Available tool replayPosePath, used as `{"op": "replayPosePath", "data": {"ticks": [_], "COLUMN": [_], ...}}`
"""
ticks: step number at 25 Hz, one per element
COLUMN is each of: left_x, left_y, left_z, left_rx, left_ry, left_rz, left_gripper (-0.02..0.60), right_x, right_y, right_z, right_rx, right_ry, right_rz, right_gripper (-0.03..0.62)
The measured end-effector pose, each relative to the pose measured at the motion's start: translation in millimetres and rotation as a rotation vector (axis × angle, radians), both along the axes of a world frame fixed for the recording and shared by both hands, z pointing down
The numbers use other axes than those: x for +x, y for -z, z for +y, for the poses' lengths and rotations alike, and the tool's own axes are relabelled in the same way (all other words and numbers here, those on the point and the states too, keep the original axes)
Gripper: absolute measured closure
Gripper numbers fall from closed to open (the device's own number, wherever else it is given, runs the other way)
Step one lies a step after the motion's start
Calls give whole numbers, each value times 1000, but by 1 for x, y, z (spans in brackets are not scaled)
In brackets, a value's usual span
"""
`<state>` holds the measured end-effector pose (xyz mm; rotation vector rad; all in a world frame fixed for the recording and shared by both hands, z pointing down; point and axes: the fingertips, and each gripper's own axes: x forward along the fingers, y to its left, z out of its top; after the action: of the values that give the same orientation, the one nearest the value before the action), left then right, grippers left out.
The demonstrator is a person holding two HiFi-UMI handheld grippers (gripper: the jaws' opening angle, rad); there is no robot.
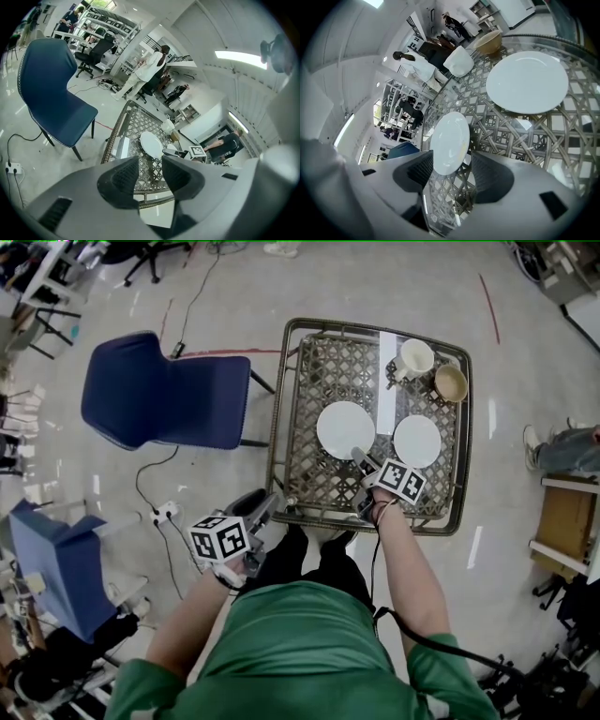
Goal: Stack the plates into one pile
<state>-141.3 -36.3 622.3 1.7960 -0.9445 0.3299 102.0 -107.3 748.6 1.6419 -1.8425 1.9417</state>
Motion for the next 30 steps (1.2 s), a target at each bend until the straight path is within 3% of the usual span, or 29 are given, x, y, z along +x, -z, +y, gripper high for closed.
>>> {"op": "replayPosePath", "data": {"ticks": [8,16,22,30], "left_x": [11,42,67,116], "left_y": [8,24,42,67], "left_z": [-5,-9,-14,3], "left_rx": [26,76,124,191], "left_ry": [-17,-55,-79,-111], "left_rz": [12,23,29,48], "left_gripper": [411,417,430,509], "right_x": [24,82,116,162], "right_y": [13,46,72,95], "right_z": [20,50,68,100], "right_rx": [17,79,134,210], "right_ry": [-69,-230,-273,-316], "right_rz": [-12,-41,-36,-68], "right_gripper": [342,347,369,425]}}
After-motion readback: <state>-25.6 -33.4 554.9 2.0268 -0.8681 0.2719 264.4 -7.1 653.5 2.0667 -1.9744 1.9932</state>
